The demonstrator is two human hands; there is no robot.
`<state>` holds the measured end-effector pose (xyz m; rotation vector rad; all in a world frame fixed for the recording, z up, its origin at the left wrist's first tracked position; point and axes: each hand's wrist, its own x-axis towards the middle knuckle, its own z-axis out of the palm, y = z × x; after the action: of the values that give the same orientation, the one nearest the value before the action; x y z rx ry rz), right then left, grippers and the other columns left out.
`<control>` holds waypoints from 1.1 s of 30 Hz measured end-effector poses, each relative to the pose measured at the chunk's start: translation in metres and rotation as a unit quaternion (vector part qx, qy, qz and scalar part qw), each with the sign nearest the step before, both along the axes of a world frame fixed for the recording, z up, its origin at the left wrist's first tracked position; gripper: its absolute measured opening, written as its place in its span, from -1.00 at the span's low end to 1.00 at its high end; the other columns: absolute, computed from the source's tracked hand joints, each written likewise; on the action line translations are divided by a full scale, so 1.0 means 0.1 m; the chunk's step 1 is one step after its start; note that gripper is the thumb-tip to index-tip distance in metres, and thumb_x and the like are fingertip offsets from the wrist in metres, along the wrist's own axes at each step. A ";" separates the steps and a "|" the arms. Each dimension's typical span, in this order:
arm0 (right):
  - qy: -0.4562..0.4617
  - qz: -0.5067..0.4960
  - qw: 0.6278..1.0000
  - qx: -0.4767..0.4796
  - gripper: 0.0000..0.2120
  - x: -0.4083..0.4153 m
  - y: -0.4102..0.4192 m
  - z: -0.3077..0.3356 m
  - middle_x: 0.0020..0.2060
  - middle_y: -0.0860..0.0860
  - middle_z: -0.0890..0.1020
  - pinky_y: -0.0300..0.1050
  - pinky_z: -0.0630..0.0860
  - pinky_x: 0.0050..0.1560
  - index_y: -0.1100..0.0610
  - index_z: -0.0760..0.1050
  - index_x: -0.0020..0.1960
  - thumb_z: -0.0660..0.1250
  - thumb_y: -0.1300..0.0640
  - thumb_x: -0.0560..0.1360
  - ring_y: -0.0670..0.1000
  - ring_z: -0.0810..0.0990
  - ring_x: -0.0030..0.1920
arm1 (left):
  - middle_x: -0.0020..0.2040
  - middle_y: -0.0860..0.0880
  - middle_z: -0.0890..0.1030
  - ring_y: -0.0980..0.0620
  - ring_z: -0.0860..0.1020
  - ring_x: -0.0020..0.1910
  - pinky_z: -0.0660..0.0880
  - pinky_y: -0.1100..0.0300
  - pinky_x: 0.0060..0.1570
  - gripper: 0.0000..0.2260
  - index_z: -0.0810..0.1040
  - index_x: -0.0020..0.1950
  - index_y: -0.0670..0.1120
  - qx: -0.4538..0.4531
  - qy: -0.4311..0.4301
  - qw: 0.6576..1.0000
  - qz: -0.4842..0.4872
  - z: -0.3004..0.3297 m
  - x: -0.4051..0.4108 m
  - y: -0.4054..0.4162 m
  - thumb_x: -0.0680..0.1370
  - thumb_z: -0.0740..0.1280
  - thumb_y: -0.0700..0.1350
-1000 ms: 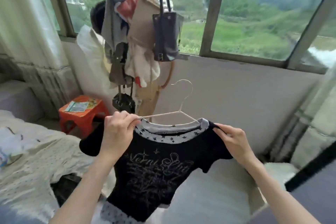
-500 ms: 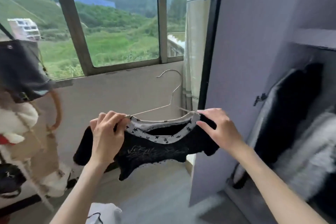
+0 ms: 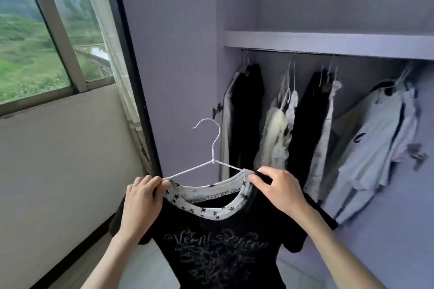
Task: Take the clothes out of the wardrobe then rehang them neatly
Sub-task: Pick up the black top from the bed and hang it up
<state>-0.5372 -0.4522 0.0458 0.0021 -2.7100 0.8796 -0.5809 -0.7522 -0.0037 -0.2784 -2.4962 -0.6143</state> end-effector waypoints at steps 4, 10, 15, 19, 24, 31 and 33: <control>-0.043 -0.092 0.995 -0.012 -0.68 0.15 0.60 -0.12 -0.36 0.00 0.57 -0.22 0.37 -0.28 0.05 0.46 -0.25 0.24 -0.18 0.49 0.02 0.56 -0.24 | -0.34 0.05 0.51 -0.09 0.45 -0.28 0.33 0.09 -0.21 -0.61 0.57 -0.28 -0.06 -0.005 -0.032 0.998 -0.045 -0.04 -0.29 0.77 0.54 0.19 0.17; -0.051 -0.228 0.972 -0.003 -0.61 0.32 1.41 -0.32 -0.21 0.04 0.64 -0.09 0.41 -0.21 0.19 0.54 -0.14 0.25 -0.16 0.49 0.06 0.57 -0.15 | -0.18 -0.01 0.62 -0.13 0.54 -0.18 0.43 0.09 -0.11 -0.71 0.65 -0.11 -0.08 0.001 -0.109 0.980 -0.164 -0.22 -0.57 1.84 0.57 0.20 0.04; -0.098 -0.305 0.947 -0.015 -0.55 0.43 1.91 -0.48 -0.51 -0.04 0.31 -0.15 0.21 -0.41 0.10 0.19 -0.41 0.23 -0.10 0.51 -0.06 0.33 -0.44 | 0.23 0.01 0.54 -0.02 0.46 0.26 0.33 0.20 0.19 -0.76 0.57 0.20 -0.10 0.002 -0.181 0.950 -0.254 -0.41 -0.67 2.53 0.60 0.21 -0.12; -0.164 -0.348 0.920 -0.080 -0.61 0.49 2.13 -0.67 -0.45 -0.07 0.34 -0.16 0.21 -0.43 0.07 0.20 -0.36 0.14 -0.08 0.56 -0.07 0.34 -0.43 | 0.30 0.01 0.48 0.04 0.39 0.32 0.25 0.32 0.20 -0.74 0.54 0.24 -0.08 -0.001 -0.215 0.935 -0.282 -0.46 -0.72 2.90 0.62 0.16 -0.13; -0.165 -0.354 0.885 -0.255 -0.70 0.47 2.34 -0.78 -0.36 -0.03 0.30 -0.21 0.15 -0.39 0.11 0.19 -0.28 0.12 0.10 0.61 -0.08 0.26 -0.39 | 0.25 0.03 0.51 0.02 0.39 0.32 0.29 0.28 0.22 -0.75 0.53 0.24 -0.09 -0.005 -0.230 0.918 -0.323 -0.48 -0.87 3.25 0.61 0.17 -0.15; -0.052 -0.331 0.903 -0.269 -0.74 0.13 2.51 -0.56 -0.05 0.26 0.54 -0.07 0.41 -0.09 0.39 0.42 0.01 0.13 0.17 0.59 0.16 0.53 -0.03 | 0.27 -0.01 0.50 -0.01 0.38 0.31 0.30 0.20 0.26 -0.73 0.50 0.28 -0.11 -0.004 -0.196 0.912 -0.360 -0.40 -1.24 3.81 0.60 0.18 -0.19; -0.044 -0.327 0.903 -0.276 -0.74 -0.03 2.57 -0.51 -0.07 0.26 0.55 -0.10 0.38 -0.13 0.38 0.42 -0.02 0.13 0.16 0.60 0.11 0.51 -0.11 | 0.34 -0.02 0.43 -0.01 0.30 0.37 0.23 0.18 0.33 -0.70 0.43 0.35 -0.09 -0.013 -0.198 0.908 -0.369 -0.38 -1.42 3.99 0.62 0.15 -0.15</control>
<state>-0.5403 -0.1955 -0.0054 -1.0143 -2.1694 1.3712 -0.7225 -0.3530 -0.0412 -1.2571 -2.7434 -1.0093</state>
